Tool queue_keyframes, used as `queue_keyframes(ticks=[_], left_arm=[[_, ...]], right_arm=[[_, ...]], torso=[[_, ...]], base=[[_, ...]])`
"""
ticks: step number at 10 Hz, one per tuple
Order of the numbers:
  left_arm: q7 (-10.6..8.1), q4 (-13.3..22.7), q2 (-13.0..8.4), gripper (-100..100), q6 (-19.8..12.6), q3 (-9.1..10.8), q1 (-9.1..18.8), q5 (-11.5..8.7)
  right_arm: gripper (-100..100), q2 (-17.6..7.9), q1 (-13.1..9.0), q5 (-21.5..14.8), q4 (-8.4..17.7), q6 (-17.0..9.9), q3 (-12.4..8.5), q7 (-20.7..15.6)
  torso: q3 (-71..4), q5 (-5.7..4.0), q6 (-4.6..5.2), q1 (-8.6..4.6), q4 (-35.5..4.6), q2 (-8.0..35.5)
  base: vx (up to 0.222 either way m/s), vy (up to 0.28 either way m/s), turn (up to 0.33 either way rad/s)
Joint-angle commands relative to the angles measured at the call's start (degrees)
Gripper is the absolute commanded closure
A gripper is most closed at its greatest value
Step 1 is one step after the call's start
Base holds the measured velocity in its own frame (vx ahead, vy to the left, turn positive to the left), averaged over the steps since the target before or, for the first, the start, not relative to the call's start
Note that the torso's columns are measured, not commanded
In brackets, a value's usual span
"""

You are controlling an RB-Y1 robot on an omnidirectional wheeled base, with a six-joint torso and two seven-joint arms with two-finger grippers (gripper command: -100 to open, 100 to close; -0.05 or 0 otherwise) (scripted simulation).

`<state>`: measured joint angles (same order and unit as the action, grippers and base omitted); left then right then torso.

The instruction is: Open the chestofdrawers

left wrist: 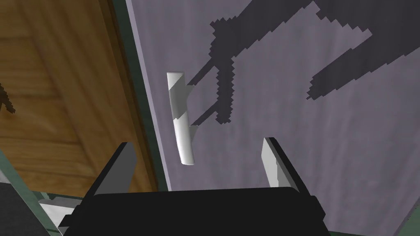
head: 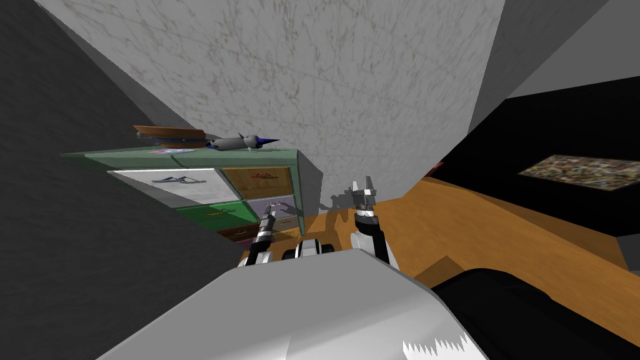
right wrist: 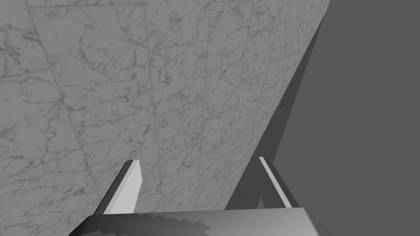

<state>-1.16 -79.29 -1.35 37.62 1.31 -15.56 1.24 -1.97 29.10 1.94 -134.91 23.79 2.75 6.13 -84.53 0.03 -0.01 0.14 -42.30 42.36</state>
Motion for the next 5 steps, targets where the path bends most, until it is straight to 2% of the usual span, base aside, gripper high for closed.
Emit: queue_keyframes(ticks=[1,2,3,4,5], left_arm=[[-0.05,-1.71,-0.18,-100,-2.25,0.21,0.58,-0.03],[-0.07,-2.45,-0.26,-100,-3.22,0.30,0.83,-0.04],[-0.05,-2.27,-0.21,-100,-2.62,0.20,0.51,-0.02],[-0.02,-0.73,-0.08,100,-0.97,0.09,0.25,-0.01],[-0.01,-0.24,-0.03,100,-0.32,0.03,0.08,0.00]], right_arm=[[0,0.00,0.00,0.00,0.00,0.00,0.00,0.00],[0,0.00,0.00,0.00,0.00,0.00,0.00,0.00],[0,0.00,0.00,0.00,0.00,0.00,0.00,0.00],[0,0.00,0.00,0.00,0.00,0.00,0.00,0.00],[0,0.00,-0.01,0.00,0.00,0.00,0.00,0.00]], torso=[[-0.02,0.00,0.01,-0.02,0.00,-0.06],[-0.06,-0.01,0.01,-0.08,0.03,-0.12],[-0.08,-0.02,0.00,-0.10,0.04,-0.14],[-0.02,-0.02,0.00,-0.13,0.01,-0.03],[0.09,-0.03,0.00,-0.16,-0.03,0.15]], base=[[0.052,-0.005,-0.003],[0.057,0.004,-0.002],[0.027,0.004,0.000],[-0.034,-0.002,0.004],[-0.051,0.000,0.008]])
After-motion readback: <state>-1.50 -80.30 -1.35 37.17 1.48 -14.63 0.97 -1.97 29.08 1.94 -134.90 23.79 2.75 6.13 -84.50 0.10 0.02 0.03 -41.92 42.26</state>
